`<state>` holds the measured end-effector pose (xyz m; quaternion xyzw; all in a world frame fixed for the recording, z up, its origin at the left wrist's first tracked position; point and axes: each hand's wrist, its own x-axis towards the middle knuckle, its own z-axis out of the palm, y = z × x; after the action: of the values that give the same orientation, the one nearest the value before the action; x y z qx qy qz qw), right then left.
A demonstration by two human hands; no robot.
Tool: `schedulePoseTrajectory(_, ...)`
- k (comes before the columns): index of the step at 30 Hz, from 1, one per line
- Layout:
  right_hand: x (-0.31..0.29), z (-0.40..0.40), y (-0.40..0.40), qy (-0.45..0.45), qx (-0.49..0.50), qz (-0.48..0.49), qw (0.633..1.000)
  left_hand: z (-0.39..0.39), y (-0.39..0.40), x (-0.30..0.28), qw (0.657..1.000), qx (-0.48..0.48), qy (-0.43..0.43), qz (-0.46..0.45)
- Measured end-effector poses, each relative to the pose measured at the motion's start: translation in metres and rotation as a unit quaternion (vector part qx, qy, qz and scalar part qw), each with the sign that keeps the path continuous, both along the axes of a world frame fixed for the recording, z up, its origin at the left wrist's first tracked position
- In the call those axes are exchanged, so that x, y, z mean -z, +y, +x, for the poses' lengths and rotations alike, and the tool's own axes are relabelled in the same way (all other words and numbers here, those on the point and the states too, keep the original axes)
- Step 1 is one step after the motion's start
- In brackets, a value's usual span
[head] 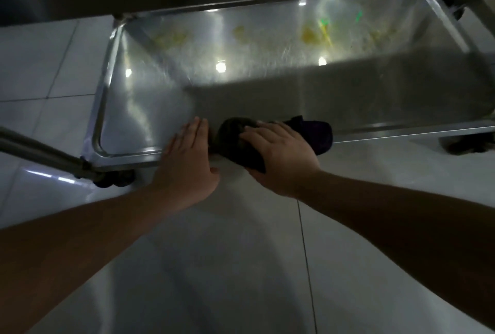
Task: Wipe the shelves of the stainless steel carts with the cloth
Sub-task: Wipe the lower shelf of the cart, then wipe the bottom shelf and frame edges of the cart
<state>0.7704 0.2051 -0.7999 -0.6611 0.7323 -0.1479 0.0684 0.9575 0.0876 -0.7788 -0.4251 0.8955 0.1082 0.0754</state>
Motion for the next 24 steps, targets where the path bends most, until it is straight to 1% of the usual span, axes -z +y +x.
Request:
schedulePoseTrajectory(3,-0.009,0.010,-0.008,-0.011,-0.024,-0.026,0.999,0.025,-0.001,-0.001,1.000,-0.021,-0.006,0.004)
schedulePoseTrajectory(6,-0.024,0.015,-0.007,-0.032,-0.015,0.007,0.999,0.040,0.013,-0.003,0.999,-0.023,-0.022,0.011)
schedulePoseTrajectory(9,-0.042,0.027,0.006,-0.074,0.012,0.028,0.997,0.050,0.038,-0.015,0.999,-0.013,-0.032,0.019)
schedulePoseTrajectory(11,-0.055,0.039,0.017,-0.097,0.040,0.083,0.991,0.057,0.057,-0.030,0.999,0.003,-0.034,0.032)
schedulePoseTrajectory(12,-0.061,0.046,0.022,-0.113,0.060,0.139,0.982,0.061,0.065,-0.038,0.998,0.005,-0.036,0.049)
schedulePoseTrajectory(13,-0.067,0.053,0.027,-0.134,0.087,0.209,0.965,0.067,0.073,-0.046,0.996,0.000,-0.041,0.073)
schedulePoseTrajectory(15,-0.082,0.069,0.037,-0.210,0.157,0.333,0.906,0.081,0.089,-0.066,0.988,-0.028,-0.073,0.133)
schedulePoseTrajectory(17,-0.098,0.084,0.056,-0.291,0.221,0.386,0.847,0.099,0.107,-0.092,0.974,-0.068,-0.118,0.181)
schedulePoseTrajectory(18,-0.109,0.091,0.066,-0.304,0.239,0.398,0.832,0.108,0.117,-0.107,0.967,-0.092,-0.136,0.193)
schedulePoseTrajectory(19,-0.122,0.098,0.076,-0.304,0.251,0.407,0.824,0.118,0.126,-0.125,0.962,-0.114,-0.149,0.200)
schedulePoseTrajectory(21,-0.155,0.113,0.096,-0.280,0.245,0.417,0.829,0.137,0.141,-0.163,0.952,-0.154,-0.166,0.206)
schedulePoseTrajectory(24,-0.215,0.132,0.116,-0.204,0.175,0.437,0.858,0.160,0.158,-0.225,0.938,-0.176,-0.201,0.223)
